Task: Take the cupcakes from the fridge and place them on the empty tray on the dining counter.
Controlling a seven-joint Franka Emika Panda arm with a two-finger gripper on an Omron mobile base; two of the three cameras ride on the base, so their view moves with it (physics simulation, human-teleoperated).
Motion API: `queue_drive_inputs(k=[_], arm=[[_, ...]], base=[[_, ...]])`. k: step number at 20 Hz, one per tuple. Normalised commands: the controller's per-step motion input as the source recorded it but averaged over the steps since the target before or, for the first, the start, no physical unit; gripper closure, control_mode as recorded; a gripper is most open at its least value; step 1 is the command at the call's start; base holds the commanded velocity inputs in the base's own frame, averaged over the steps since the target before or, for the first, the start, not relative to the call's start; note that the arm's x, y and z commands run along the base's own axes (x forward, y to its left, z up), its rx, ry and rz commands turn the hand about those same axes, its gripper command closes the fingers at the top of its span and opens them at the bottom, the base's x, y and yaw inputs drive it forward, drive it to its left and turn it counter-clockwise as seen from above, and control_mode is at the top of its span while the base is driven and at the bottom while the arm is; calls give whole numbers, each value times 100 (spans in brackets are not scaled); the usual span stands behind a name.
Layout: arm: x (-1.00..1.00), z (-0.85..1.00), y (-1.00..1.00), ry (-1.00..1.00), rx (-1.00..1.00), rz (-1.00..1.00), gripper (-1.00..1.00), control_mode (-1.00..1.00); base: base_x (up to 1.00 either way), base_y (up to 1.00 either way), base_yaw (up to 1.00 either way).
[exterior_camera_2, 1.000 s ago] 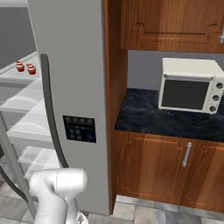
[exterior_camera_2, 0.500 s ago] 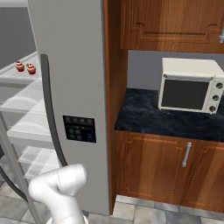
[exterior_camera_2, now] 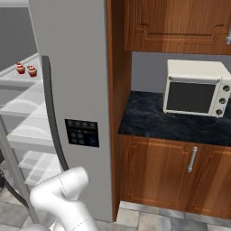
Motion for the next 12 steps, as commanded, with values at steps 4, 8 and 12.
queue_drive_inputs(k=[4, 8, 12], arm=[[32, 52, -74, 34, 37, 13, -100, -100], [44, 45, -56, 35, 38, 10, -100, -100], [54, 28, -24, 31, 33, 2, -100, -100]], base=[[0, 0, 0], [0, 0, 0], [0, 0, 0]])
